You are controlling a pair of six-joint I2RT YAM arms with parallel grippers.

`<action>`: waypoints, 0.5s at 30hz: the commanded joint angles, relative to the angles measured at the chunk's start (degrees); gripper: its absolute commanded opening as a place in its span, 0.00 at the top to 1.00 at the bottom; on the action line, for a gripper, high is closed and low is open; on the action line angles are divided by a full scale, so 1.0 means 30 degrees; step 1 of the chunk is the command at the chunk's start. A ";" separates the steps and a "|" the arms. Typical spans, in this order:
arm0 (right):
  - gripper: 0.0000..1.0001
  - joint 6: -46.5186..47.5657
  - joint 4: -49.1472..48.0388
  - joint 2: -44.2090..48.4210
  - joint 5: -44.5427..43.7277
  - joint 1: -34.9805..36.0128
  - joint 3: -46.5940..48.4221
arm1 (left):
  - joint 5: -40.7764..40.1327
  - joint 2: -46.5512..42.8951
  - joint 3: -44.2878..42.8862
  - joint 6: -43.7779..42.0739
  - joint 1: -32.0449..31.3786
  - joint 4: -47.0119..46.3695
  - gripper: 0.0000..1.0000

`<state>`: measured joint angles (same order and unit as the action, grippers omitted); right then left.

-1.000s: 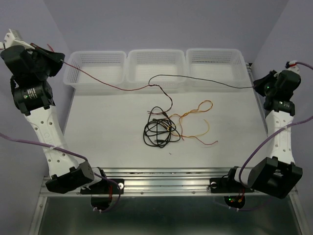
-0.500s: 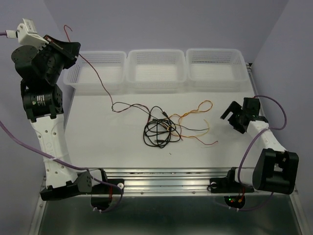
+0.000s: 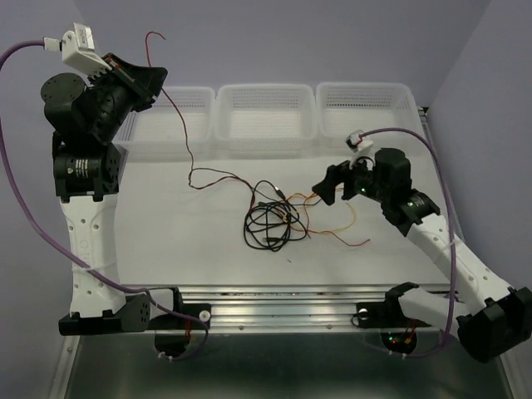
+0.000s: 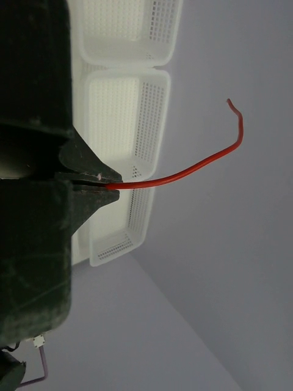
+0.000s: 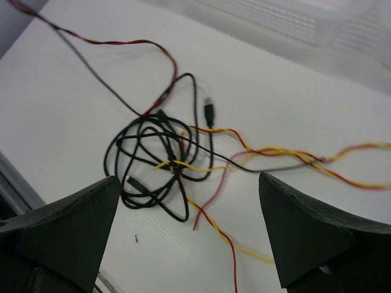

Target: Untangle the cables

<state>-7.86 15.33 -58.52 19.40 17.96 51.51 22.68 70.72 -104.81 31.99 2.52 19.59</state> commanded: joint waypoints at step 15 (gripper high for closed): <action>0.00 0.9625 -0.0978 -1.4561 0.7801 0.7929 1.3239 | 0.0967 -0.0750 0.0338 -0.0057 -0.2042 -0.1814 1.00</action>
<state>17.87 12.03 -99.44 39.05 39.57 85.56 24.60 70.78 -104.53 31.99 -2.96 18.65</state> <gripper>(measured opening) 0.998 0.048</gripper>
